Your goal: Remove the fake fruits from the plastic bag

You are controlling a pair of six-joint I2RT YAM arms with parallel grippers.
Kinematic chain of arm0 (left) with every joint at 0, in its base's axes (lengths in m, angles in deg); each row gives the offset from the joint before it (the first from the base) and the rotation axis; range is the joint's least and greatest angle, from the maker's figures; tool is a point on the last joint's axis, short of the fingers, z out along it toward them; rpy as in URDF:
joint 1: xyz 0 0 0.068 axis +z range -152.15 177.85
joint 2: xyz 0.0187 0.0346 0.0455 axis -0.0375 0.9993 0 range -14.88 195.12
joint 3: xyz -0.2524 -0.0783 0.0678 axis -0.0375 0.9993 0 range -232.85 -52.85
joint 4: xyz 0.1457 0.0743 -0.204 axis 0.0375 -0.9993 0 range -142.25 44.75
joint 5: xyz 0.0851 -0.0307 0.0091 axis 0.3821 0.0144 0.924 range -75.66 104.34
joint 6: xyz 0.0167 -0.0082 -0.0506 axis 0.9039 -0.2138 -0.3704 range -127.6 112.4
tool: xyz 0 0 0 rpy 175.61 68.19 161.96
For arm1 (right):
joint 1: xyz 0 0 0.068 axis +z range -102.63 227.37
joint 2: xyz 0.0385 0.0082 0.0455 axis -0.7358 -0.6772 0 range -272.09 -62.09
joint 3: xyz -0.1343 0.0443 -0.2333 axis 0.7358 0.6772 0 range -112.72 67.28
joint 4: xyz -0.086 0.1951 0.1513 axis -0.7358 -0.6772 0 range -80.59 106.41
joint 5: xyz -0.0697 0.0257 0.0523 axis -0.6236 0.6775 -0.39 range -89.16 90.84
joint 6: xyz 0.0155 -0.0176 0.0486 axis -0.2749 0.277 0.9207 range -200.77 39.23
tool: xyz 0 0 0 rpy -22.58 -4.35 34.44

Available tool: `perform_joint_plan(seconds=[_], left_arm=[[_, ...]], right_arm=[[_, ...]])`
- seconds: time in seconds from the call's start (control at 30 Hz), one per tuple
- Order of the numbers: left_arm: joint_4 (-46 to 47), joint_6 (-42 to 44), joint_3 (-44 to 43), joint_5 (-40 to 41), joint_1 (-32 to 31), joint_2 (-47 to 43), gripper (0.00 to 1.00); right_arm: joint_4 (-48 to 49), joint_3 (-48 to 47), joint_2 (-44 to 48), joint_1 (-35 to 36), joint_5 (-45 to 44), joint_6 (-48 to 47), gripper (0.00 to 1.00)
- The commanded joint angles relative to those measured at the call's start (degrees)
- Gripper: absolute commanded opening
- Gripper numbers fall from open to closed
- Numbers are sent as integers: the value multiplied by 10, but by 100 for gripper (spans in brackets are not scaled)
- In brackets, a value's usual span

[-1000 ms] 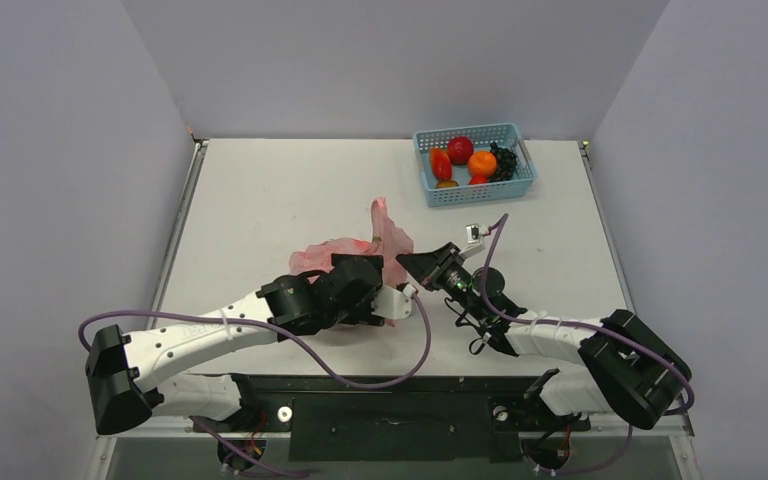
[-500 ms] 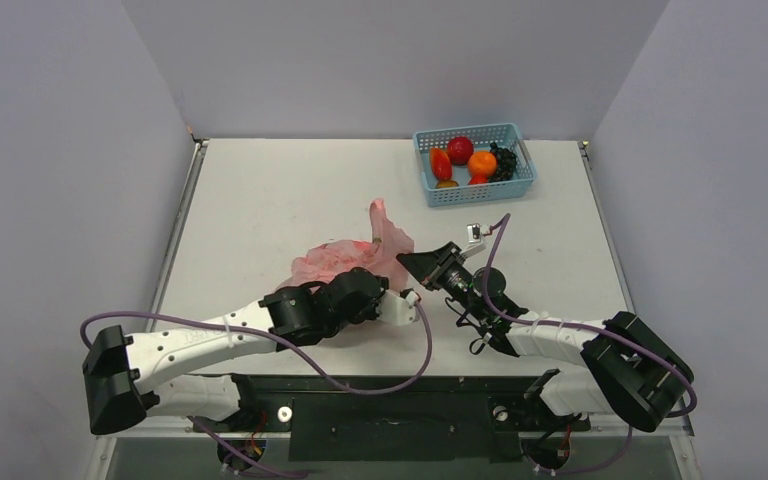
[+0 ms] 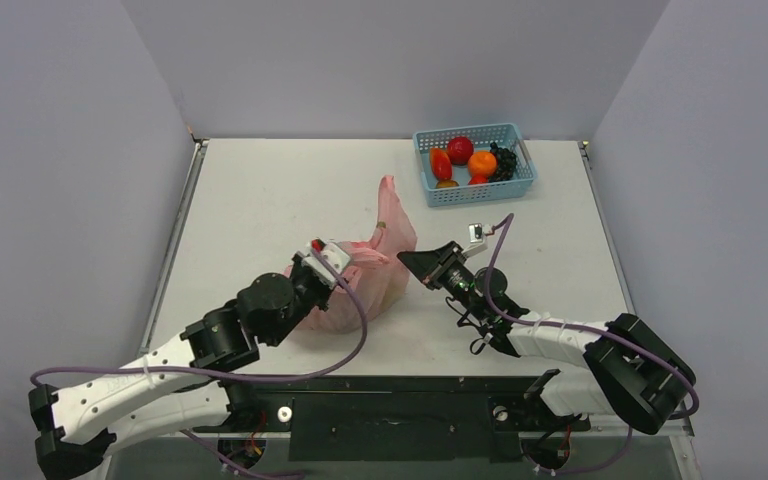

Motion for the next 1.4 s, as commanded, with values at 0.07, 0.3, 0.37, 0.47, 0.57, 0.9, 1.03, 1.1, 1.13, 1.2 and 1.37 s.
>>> perform_joint_plan(seconds=[0.07,0.3,0.37,0.47,0.57,0.9,1.03,1.1,1.13,1.2,1.37], left_arm=[[70,-347,75,246,6,-119,0],[38,-660,182,388,7,-312,0],[80,-707,228,401,8,-365,0],[127,-740,277,409,8,-414,0],[116,-764,292,416,7,-441,0],[85,-754,285,377,7,-441,0],[92,-742,287,370,8,-447,0],[86,-739,284,369,8,-447,0],[80,-738,281,369,7,-447,0],[76,-743,280,370,8,-446,0],[87,-751,285,367,7,-440,0]], right_arm=[[11,-10,23,-1,-15,9,0],[24,8,21,-1,-28,55,0],[30,17,17,1,-34,79,0],[34,23,12,10,-35,111,0],[17,18,15,20,-26,106,0],[-455,-176,169,62,-51,-304,77],[-527,-233,195,76,-101,-423,83],[-564,-276,178,89,-133,-447,84],[-578,-293,168,95,-150,-452,84],[-621,-350,126,109,-210,-455,85],[-651,-447,33,141,-262,-458,87]])
